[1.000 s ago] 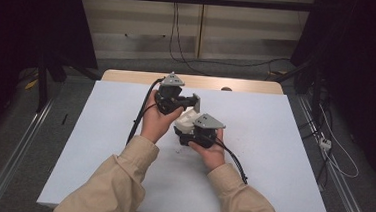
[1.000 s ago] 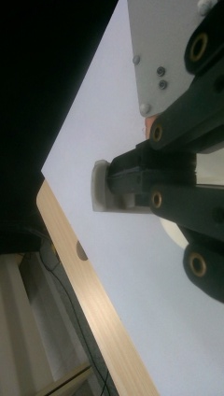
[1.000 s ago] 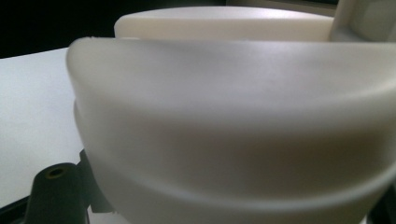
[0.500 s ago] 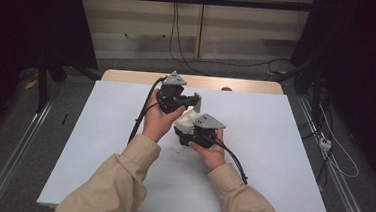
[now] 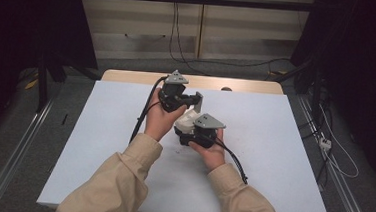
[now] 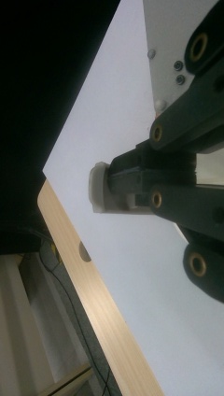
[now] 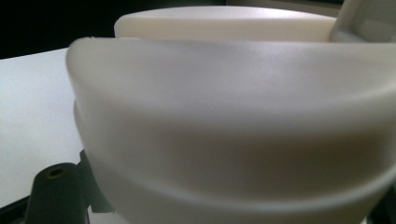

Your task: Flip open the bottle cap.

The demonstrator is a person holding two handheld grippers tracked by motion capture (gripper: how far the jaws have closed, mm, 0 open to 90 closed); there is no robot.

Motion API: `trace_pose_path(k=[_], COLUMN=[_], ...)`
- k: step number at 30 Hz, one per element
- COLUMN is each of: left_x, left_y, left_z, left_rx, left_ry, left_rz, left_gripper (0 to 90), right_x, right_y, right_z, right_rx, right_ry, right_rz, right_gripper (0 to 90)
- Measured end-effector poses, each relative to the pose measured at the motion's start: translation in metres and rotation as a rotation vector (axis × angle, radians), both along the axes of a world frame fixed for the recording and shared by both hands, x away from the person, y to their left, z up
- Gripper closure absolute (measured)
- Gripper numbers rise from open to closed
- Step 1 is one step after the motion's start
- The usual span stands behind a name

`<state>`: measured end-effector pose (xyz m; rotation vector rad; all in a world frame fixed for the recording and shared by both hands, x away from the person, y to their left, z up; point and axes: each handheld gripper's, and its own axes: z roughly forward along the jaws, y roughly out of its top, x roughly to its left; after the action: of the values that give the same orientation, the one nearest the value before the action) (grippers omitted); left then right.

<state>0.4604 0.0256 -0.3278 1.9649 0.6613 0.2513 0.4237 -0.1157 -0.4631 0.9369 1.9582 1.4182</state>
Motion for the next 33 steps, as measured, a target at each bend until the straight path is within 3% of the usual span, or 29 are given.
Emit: trace_pose_path(k=[33], left_x=[0.007], left_y=[-0.011], left_z=[0.000], left_rx=[0.014], left_ry=[-0.011], left_rz=[-0.009], left_gripper=[90.0], right_x=[0.000], right_y=[0.000], right_z=[0.000], right_rx=[0.005], right_ry=[0.007], right_rz=[-0.001], right_gripper=[18.6])
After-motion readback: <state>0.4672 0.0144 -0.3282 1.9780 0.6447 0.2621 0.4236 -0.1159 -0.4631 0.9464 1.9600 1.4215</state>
